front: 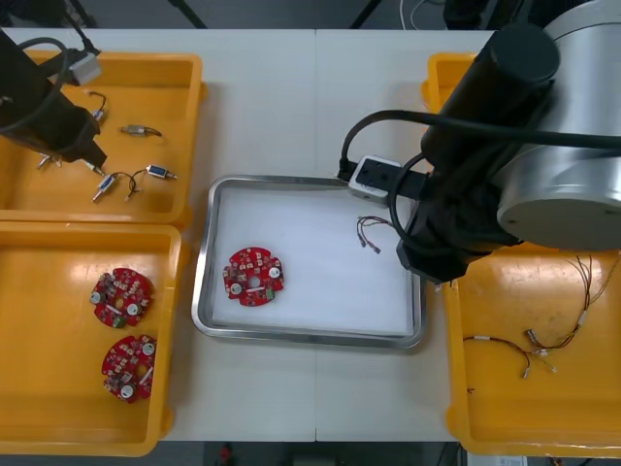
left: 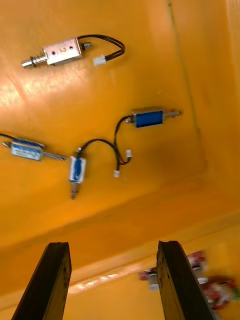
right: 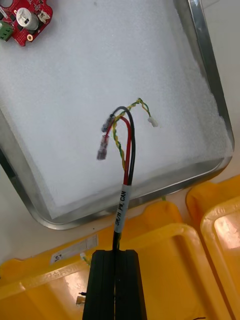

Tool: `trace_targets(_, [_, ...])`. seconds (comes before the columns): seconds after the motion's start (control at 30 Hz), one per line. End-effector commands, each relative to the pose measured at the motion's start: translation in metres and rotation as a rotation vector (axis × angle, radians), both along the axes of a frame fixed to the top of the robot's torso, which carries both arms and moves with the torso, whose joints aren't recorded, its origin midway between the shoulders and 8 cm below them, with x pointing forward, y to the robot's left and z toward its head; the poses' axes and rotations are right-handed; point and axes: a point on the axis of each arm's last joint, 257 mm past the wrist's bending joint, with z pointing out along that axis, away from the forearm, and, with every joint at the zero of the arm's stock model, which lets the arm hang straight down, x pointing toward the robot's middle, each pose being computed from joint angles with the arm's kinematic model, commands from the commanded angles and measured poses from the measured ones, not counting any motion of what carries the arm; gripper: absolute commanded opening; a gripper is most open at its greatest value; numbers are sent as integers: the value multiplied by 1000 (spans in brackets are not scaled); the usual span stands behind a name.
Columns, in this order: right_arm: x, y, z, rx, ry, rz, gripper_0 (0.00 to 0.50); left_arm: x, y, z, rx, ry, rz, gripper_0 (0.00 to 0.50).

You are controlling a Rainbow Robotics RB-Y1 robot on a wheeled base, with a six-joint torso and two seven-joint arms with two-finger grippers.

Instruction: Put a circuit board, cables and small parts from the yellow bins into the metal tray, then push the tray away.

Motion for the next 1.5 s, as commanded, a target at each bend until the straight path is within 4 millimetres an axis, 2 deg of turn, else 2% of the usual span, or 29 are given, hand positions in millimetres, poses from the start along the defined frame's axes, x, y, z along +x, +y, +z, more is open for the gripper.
trace_targets(0.03, [6, 30, -6, -27, -25, 114, 0, 24, 44, 50, 52, -120, 5, 500])
trace_targets(0.13, [6, 43, -20, -13, -6, 133, 0, 34, 61, 51, 74, -149, -26, 500])
trace_targets(0.27, [6, 49, -40, -21, 18, 146, 0, 45, 75, 49, 83, -170, -43, 500])
trace_targets(0.43, [8, 53, -70, -35, 51, 161, 0, 59, 93, 48, 102, -199, -63, 500])
trace_targets(0.7, [12, 53, -97, -72, 35, 191, 0, 80, 114, 33, 169, -243, -103, 500])
trace_targets(0.97, [12, 52, -119, -90, 51, 203, 0, 96, 126, 18, 229, -277, -118, 500])
trace_targets(1.23, [9, 54, -126, -96, 46, 213, 0, 102, 130, 2, 236, -281, -105, 500])
trace_targets(1.3, [9, 54, -126, -93, 47, 207, 234, 101, 132, -3, 231, -273, -99, 500])
trace_targets(1.33, [9, 54, -126, -92, 48, 205, 500, 102, 132, -3, 235, -276, -98, 500])
trace_targets(1.5, [9, 54, -126, -94, 47, 210, 500, 103, 133, -13, 228, -274, -90, 500])
